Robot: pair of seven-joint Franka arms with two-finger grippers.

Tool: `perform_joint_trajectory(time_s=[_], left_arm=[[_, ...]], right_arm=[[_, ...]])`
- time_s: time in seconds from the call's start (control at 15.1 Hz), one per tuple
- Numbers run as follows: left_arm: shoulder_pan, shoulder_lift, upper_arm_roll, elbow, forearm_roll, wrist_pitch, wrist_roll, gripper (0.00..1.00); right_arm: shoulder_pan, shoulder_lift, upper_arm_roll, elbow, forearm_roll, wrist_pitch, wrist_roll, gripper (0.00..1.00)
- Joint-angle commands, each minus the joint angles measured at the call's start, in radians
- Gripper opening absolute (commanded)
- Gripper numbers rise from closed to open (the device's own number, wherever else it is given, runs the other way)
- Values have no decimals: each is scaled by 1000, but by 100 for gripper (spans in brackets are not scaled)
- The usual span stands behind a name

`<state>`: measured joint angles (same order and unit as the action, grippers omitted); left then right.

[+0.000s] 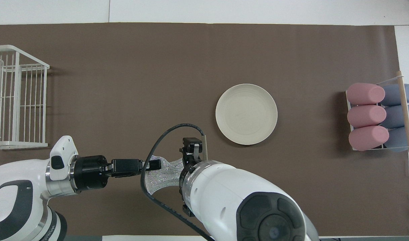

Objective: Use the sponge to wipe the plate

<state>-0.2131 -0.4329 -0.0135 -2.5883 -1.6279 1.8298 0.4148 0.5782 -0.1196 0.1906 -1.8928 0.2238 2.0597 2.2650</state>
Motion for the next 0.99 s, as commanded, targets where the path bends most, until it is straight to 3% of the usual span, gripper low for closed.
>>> perform_joint_trajectory(time_s=[0.0,0.13,0.26,0.33,0.46,0.53,0.93], left_arm=[[-6,-26,15,-24,-18,-29,19,0],[-8,-26,15,-24,-15,-30,19,0],[-8,-26,15,-24,-13,-32,18,0],[-6,-26,15,-26,-12,-35,18,0],[17,-24,15,-24,34,-69,19,0],[27,-24,15,-23,40,-76,18,0],[29,-24,15,-23,43,-83,18,0]], right_arm=[[18,-43,-2,-65,22,36,-2,100],[31,-20,-2,-66,22,137,10,100],[34,-18,-2,-68,22,137,5,100],[34,-18,-2,-68,22,137,5,92],[37,-18,-2,-68,22,139,-11,26],[37,-18,-2,-68,22,137,-21,2],[35,-17,-2,-65,17,132,-41,0]])
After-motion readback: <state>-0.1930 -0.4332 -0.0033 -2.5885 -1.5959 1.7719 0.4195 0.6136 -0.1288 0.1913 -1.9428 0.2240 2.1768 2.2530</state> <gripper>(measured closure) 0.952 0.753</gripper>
